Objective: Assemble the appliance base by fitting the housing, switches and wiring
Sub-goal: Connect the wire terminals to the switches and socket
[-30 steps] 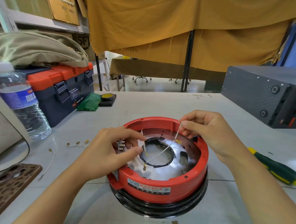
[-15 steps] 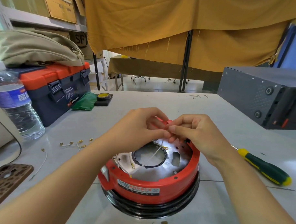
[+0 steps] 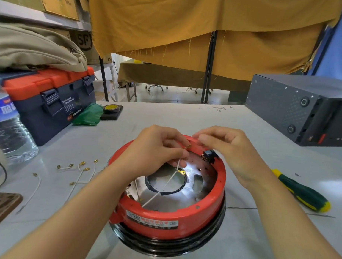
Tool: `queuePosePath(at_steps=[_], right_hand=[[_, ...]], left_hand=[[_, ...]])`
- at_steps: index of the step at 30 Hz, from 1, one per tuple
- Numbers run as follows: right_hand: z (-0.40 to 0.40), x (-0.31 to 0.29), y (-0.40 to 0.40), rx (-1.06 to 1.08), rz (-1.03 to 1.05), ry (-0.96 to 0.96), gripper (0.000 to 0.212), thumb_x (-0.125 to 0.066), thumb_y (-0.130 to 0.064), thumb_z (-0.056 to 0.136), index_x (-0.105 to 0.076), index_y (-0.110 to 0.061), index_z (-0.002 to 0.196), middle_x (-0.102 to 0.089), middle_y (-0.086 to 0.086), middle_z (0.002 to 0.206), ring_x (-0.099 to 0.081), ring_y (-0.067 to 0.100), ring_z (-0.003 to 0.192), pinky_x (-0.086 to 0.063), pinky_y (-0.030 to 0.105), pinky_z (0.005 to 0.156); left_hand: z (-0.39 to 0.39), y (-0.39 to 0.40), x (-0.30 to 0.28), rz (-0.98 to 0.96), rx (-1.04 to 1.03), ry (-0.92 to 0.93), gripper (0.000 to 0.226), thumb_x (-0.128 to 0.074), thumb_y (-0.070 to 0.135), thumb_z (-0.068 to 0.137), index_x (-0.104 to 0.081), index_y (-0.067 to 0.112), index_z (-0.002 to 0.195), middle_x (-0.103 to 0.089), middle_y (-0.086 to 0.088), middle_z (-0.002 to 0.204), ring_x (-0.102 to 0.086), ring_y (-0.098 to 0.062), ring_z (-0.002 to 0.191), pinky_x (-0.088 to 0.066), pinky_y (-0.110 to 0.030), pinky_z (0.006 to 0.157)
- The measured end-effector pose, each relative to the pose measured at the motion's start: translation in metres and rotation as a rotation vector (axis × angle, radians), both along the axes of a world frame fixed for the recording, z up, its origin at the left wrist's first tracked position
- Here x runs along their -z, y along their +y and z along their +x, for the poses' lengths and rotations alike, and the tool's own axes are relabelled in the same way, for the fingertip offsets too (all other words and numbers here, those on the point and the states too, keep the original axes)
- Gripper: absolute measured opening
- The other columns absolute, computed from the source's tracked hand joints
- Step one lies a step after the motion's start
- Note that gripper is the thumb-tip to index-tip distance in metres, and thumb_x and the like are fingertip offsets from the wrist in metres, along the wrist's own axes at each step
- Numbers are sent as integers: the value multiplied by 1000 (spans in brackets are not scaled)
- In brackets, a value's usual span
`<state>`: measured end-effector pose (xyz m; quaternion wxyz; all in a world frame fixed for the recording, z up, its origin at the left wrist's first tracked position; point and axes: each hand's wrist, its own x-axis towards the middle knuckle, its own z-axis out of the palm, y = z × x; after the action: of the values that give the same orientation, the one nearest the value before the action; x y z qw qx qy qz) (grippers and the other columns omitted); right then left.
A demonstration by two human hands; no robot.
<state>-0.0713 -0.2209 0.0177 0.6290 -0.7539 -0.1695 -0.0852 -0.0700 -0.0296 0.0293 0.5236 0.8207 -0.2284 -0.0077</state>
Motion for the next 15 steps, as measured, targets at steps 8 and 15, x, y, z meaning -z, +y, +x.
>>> queuePosePath(at_steps=[8,15], right_hand=[[15,21,-4,77,-71,316,33,-57,-17,93,-58,-24,126,-65,-10,112,-62,-8,87,-47,9,76],[14,22,-1,101,-109,315,22,-58,-9,88,-69,-22,103,-70,8,106,-63,18,80,-49,39,78]], left_hand=[[2,-2,3,147,-19,-82,9,-66,15,84,-71,18,78,-72,0,68,-70,-21,64,-59,-34,69],[4,-11,-12,374,75,-75,8,-67,11,82,-74,15,79,-72,2,64,-70,-11,62,-57,-22,68]])
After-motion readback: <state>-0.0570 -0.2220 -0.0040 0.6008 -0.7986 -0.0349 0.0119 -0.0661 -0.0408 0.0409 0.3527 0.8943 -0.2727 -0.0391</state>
